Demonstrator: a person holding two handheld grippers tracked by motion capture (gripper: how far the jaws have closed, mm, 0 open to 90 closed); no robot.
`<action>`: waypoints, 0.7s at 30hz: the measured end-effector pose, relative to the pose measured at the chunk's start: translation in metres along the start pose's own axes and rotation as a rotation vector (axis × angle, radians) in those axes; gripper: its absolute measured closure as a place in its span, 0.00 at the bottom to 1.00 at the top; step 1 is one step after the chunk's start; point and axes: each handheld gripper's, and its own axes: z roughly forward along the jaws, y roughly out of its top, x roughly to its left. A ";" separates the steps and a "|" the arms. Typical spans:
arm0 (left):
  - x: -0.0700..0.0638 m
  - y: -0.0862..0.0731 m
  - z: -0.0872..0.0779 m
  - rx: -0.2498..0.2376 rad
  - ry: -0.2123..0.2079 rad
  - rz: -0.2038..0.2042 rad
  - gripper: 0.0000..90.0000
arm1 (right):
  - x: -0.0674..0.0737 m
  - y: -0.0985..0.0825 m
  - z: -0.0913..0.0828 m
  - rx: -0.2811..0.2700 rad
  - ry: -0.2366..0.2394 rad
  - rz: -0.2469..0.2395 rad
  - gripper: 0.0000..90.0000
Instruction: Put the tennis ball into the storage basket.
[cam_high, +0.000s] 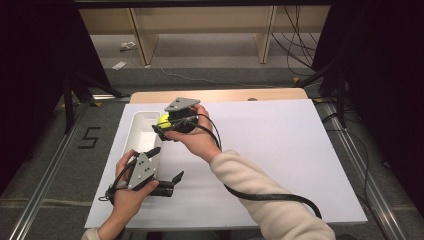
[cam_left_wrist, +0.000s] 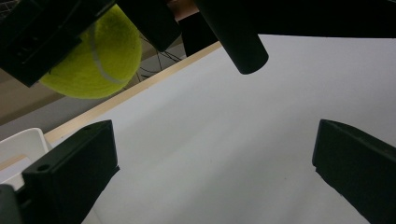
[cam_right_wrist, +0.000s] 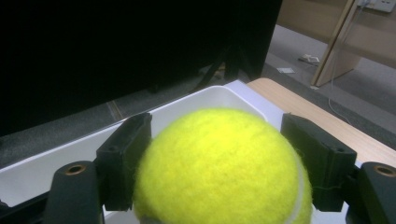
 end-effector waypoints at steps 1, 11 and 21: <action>0.000 0.000 0.000 0.000 0.000 0.000 0.00 | 0.000 0.000 0.000 -0.001 -0.001 0.000 0.31; 0.000 0.000 0.000 0.002 -0.002 0.001 0.00 | 0.000 0.004 0.003 0.001 0.009 0.002 0.31; 0.000 0.000 0.000 0.005 -0.002 0.004 0.00 | 0.002 0.006 0.008 0.009 0.020 -0.001 0.31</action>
